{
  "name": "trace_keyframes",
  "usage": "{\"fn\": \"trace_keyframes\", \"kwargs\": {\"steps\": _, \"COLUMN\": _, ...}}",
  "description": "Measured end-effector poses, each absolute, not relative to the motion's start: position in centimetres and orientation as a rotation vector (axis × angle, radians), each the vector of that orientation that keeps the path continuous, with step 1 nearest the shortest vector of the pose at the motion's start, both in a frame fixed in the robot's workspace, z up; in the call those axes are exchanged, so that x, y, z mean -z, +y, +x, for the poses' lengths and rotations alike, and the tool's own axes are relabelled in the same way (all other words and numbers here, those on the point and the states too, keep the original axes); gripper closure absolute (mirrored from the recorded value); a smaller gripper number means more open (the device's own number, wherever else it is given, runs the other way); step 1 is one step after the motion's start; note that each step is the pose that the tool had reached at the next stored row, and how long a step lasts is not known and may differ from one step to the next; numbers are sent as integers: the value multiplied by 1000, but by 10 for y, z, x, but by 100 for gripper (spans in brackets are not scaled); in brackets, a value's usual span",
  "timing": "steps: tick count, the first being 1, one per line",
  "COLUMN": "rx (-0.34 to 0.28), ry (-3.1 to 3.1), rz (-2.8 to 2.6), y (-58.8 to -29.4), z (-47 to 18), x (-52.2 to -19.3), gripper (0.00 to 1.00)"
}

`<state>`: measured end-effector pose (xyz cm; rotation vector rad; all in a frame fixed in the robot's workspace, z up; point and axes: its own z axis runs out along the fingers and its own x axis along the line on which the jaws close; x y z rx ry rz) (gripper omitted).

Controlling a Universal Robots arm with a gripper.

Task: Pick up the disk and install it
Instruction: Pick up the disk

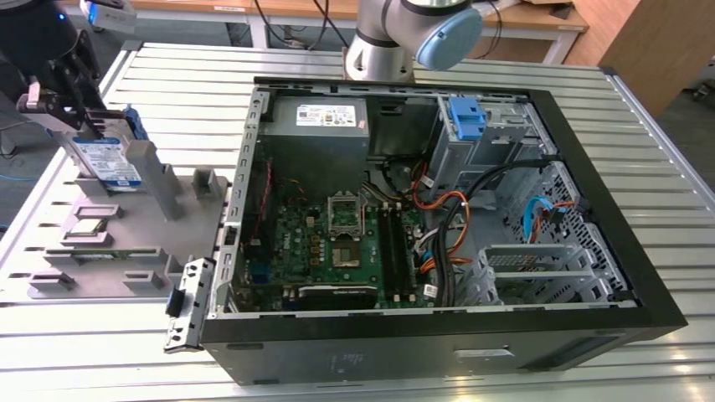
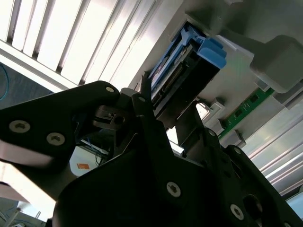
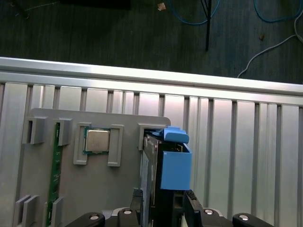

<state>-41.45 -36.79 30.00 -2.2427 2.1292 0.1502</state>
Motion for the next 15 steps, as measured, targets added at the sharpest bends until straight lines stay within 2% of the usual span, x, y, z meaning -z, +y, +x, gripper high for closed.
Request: {"fn": "trace_keyframes", "kwargs": {"steps": 15, "rx": -138, "ry": 2136, "rz": -2249, "y": -367, "z": -415, "x": -300, "gripper": 53}}
